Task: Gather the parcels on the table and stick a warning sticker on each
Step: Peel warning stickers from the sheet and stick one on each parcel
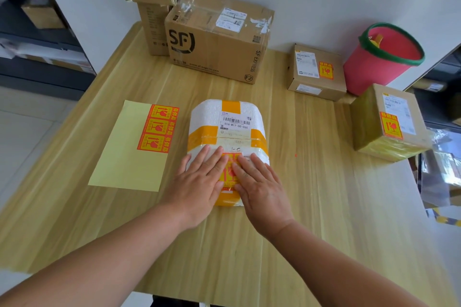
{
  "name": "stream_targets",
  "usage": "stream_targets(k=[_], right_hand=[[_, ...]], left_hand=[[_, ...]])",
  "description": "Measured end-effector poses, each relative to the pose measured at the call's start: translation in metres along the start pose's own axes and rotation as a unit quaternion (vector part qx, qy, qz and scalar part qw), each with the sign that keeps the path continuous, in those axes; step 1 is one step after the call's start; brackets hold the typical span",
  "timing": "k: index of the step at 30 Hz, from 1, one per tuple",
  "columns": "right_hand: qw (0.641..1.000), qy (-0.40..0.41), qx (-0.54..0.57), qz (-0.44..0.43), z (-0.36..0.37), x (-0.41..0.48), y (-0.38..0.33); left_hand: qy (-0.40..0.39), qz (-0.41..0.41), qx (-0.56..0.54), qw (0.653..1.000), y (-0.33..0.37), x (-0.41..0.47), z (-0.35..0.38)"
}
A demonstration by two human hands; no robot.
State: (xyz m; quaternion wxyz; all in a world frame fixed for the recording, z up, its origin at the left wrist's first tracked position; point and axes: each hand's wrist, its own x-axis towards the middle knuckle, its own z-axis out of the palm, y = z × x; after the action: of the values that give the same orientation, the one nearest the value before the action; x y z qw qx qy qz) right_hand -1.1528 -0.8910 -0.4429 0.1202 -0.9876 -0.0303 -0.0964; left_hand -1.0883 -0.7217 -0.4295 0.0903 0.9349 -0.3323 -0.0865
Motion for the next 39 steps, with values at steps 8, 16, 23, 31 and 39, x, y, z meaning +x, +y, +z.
stream_targets(k=[8,16,23,31,39], right_hand=[[0.999,-0.022,-0.039,0.005,-0.005,0.000,0.002],[0.997,-0.033,-0.073,-0.020,0.000,0.014,-0.006],[0.998,-0.005,-0.051,-0.046,0.000,0.004,-0.005],[0.999,-0.023,0.037,-0.020,-0.007,0.003,-0.002],[0.906,-0.096,0.309,0.274,-0.023,-0.002,0.011]], left_hand=[[-0.016,-0.004,0.020,1.000,0.004,0.000,-0.006],[-0.004,-0.023,0.022,0.999,0.010,0.006,0.000],[0.047,0.009,0.067,0.997,0.007,-0.004,0.002],[0.047,-0.030,-0.011,0.998,0.008,-0.005,0.001],[0.006,-0.294,-0.417,0.860,0.016,0.012,0.001]])
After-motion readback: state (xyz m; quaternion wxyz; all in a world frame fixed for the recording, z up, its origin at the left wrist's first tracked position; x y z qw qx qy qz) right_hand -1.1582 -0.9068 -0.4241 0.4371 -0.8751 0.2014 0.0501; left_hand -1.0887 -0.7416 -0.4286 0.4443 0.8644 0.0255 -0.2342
